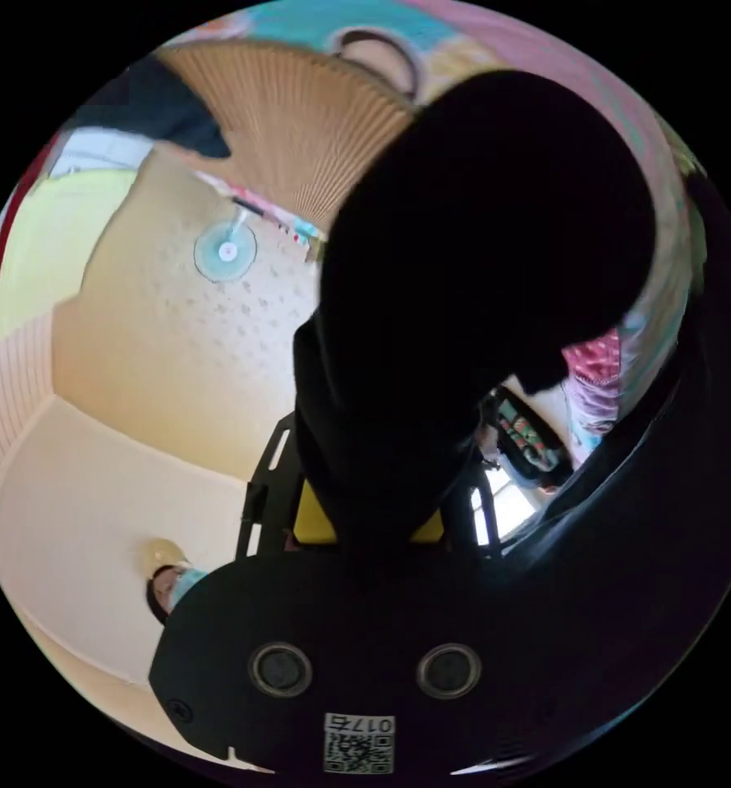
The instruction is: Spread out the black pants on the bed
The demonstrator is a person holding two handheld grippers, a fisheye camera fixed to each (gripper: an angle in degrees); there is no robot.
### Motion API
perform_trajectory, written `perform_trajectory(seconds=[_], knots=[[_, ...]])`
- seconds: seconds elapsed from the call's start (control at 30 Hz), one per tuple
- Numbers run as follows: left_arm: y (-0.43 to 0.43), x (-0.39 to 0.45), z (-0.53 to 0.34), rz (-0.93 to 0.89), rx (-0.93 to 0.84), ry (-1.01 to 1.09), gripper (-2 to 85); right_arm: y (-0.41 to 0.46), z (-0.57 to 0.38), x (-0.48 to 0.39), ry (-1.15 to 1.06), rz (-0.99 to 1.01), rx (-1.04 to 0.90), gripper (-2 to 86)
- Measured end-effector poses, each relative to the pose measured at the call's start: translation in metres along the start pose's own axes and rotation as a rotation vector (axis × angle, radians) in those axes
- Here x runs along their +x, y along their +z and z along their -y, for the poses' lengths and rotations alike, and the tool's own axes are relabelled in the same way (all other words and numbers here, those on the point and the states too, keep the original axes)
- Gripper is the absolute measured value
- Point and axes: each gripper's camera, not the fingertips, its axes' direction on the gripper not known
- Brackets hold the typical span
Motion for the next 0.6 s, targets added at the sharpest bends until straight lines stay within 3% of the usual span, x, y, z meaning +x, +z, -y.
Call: perform_trajectory(seconds=[0.07,0.17,0.43,0.5,0.6], knots=[[0.041,0.034,-0.008,0.074,-0.047,0.017,12.1,0.012,-0.006,-0.046,-0.16,-0.09,-0.051,13.6],[0.113,0.096,-0.022,0.153,-0.183,0.153,9.3,0.018,-0.014,-0.114,-0.381,-0.109,-0.101,13.7],[0.367,0.259,-0.086,0.199,-0.63,0.584,12.2,0.005,-0.032,-0.295,-0.931,-0.057,-0.191,13.3],[0.391,0.276,-0.095,0.28,-0.585,0.632,13.4,-0.005,-0.021,-0.322,-0.972,-0.139,-0.182,13.0],[0.376,0.263,-0.083,0.447,-0.433,0.586,12.9,-0.045,0.03,-0.332,-0.857,-0.286,-0.051,12.7]])
